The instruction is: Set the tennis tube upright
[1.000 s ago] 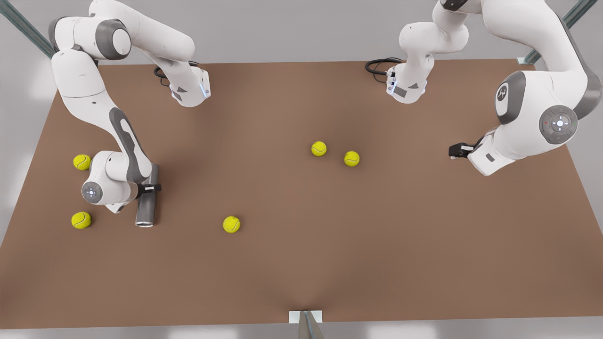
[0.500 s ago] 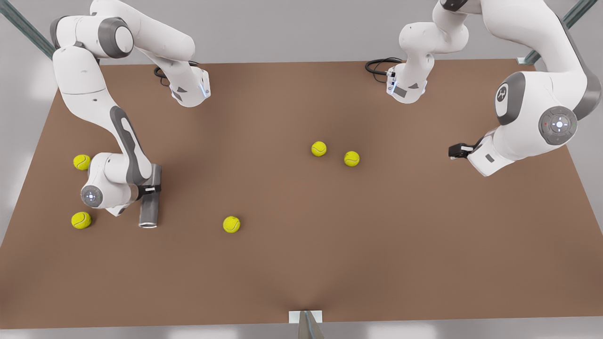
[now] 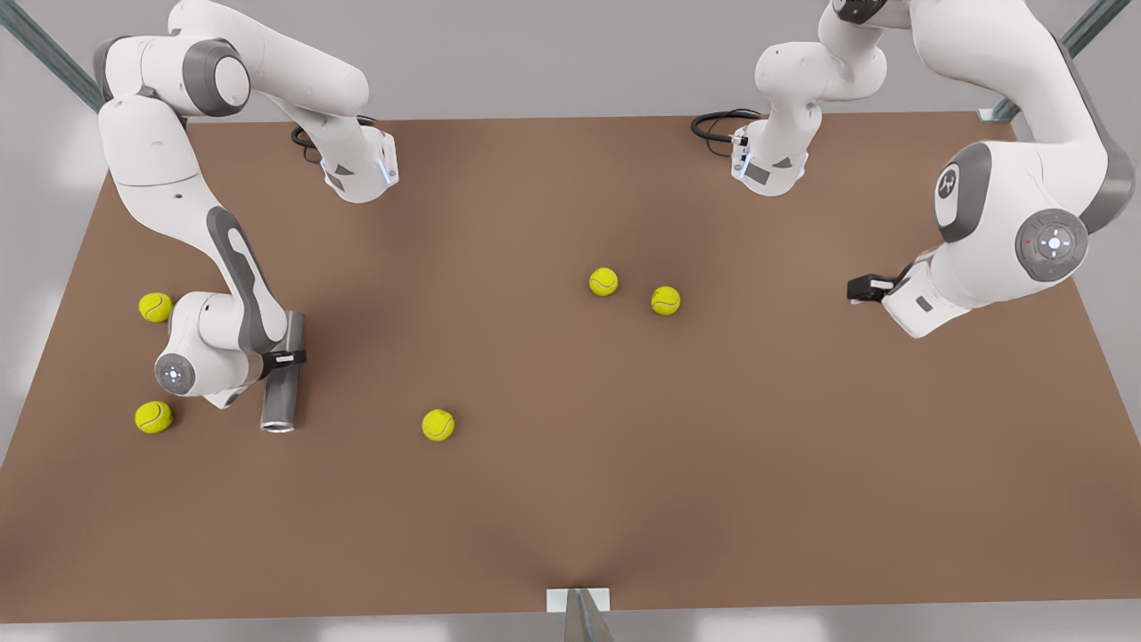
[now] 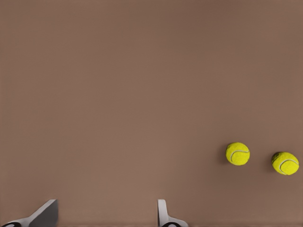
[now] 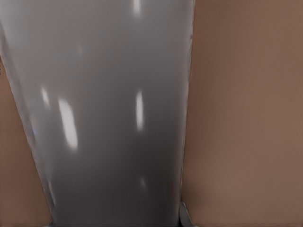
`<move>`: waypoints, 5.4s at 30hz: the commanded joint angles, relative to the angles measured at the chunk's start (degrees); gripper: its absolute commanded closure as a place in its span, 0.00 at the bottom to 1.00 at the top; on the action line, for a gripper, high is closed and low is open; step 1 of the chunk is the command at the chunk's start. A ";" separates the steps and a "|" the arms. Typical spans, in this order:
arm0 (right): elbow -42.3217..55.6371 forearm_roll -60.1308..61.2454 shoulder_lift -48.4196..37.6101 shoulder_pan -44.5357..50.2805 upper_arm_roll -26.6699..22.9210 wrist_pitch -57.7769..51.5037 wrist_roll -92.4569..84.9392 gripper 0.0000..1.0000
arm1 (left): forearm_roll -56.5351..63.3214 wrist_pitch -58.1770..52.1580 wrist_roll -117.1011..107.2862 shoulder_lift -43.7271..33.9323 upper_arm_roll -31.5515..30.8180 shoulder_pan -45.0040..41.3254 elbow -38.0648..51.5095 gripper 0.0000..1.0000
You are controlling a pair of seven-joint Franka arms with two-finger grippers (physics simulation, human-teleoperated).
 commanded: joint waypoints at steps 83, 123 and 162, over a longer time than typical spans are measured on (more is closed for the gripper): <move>28.13 -16.79 9.14 45.09 9.93 -1.23 -21.80 0.00 | -0.08 -0.26 0.09 3.16 0.00 0.17 0.05 0.00; 34.28 -1.67 -21.36 32.08 -2.02 -52.82 21.44 0.00 | -93.16 42.27 33.66 32.78 -9.32 -6.86 -16.91 0.00; 39.90 -5.27 -13.27 31.55 -2.46 -42.80 28.74 0.00 | -91.23 48.34 35.60 40.87 -17.58 -8.09 -10.94 0.45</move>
